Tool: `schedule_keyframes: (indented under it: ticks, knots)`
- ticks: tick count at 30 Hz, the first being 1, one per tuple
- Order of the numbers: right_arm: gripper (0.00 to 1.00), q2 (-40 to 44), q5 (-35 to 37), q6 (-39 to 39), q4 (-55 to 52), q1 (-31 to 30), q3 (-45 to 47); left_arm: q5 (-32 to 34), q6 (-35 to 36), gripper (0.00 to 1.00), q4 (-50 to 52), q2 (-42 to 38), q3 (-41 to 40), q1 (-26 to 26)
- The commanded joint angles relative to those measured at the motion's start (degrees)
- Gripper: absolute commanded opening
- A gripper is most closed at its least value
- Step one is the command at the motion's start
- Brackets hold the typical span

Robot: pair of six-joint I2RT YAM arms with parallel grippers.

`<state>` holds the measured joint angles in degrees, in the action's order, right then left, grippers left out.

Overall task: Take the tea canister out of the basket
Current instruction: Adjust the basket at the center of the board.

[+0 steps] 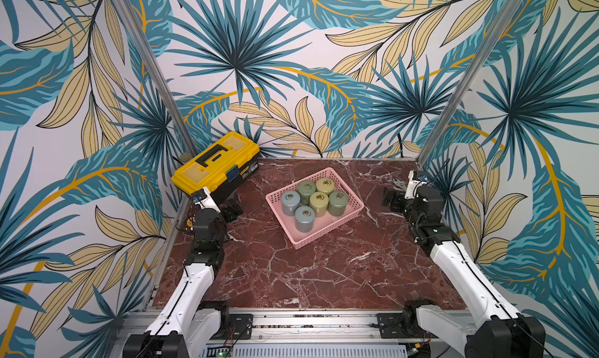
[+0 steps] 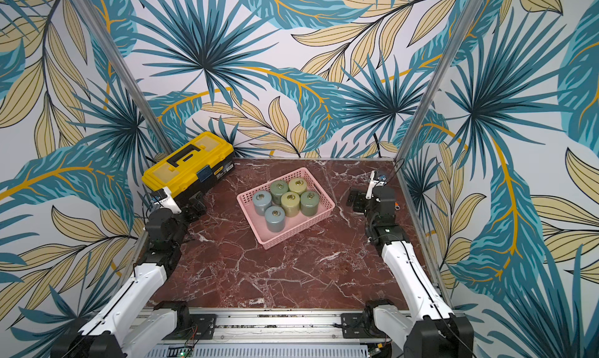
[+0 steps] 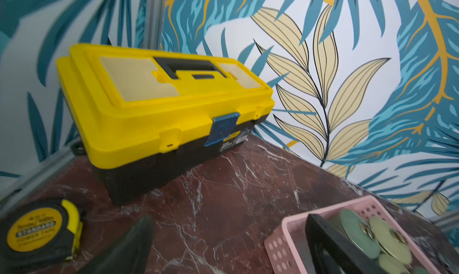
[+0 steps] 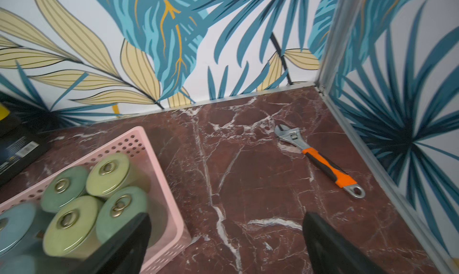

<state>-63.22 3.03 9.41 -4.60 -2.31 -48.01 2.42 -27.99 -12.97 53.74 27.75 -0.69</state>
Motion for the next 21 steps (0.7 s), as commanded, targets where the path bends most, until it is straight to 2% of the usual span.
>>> schedule_keyframes:
  ticks: [1, 5, 13, 21]
  knots:
    - [0.99, -4.28, -9.29, 0.01, -13.15, -0.19, -4.78, -9.50, -5.15, 1.00, 9.56, 0.34, 3.45, 0.05]
    - [1.00, -9.53, -13.68, -0.35, -18.91, -0.28, -10.66, -13.95, -7.75, 1.00, 14.91, 2.18, 5.98, 0.79]
    - [0.99, -17.84, -15.60, -1.79, -23.59, -0.27, -17.39, -14.89, -10.99, 1.00, 21.47, 5.75, 8.72, 6.77]
    - [0.97, -25.18, -16.30, -3.66, -26.34, -0.39, -23.16, -10.98, -13.47, 1.00, 24.07, 6.10, 8.83, 12.86]
